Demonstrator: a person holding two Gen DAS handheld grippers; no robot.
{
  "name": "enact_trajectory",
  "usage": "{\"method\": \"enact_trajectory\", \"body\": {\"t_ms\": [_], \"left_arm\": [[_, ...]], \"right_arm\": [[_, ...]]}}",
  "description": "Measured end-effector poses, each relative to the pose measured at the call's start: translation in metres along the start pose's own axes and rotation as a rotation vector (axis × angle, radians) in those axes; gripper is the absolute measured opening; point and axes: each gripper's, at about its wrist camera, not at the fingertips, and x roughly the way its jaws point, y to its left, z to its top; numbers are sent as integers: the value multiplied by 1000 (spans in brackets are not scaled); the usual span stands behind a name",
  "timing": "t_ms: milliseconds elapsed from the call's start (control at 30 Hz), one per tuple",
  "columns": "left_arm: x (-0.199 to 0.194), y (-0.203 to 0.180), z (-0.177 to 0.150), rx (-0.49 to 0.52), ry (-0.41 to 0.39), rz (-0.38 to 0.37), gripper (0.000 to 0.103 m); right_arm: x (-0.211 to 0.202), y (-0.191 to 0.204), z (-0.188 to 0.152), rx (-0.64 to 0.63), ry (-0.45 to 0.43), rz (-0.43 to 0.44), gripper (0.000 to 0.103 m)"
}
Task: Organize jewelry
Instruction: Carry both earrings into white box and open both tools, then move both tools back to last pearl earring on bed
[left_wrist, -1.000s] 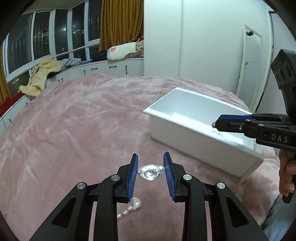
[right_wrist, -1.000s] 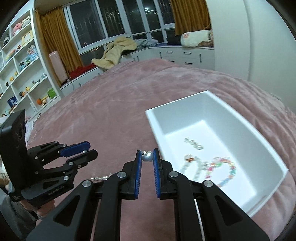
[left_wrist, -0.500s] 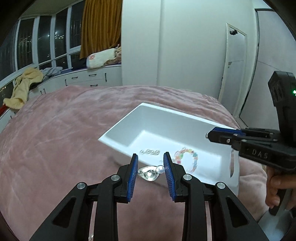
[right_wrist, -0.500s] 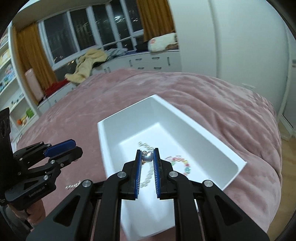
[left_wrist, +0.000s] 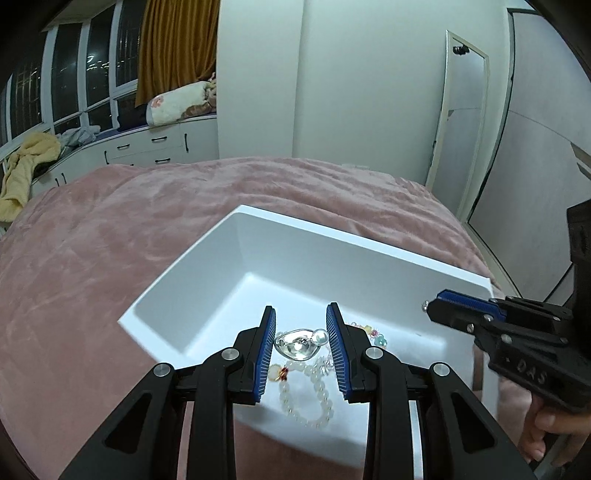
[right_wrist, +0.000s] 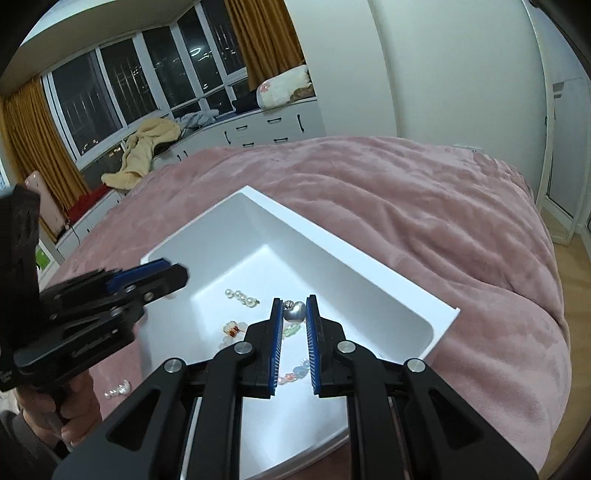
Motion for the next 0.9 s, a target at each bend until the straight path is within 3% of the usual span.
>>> {"method": "enact_trajectory", "body": {"t_ms": [367, 400, 467, 533, 600, 767, 833, 900], "left_arm": [[39, -9, -4, 20, 53, 1, 35], [39, -9, -4, 18, 51, 2, 38], [37, -8, -2, 13, 46, 10, 43], [32, -6, 0, 9, 34, 28, 51], [23, 0, 2, -14, 19, 36, 59], [-8, 17, -3, -58, -16, 70, 74], [-24, 21, -8, -58, -25, 85, 92], [-43, 26, -17, -68, -52, 117, 97]], "right_arm": [[13, 22, -7, -119, -4, -31, 13], [14, 24, -7, -128, -2, -38, 17], [12, 26, -8, -142, -16, -35, 36], [7, 25, -9, -140, -49, -56, 69], [1, 19, -8, -113, -81, -40, 83], [-14, 18, -5, -113, -140, -67, 94], [-16, 20, -3, -129, -144, -85, 98], [-23, 26, -2, -155, -157, -76, 98]]}}
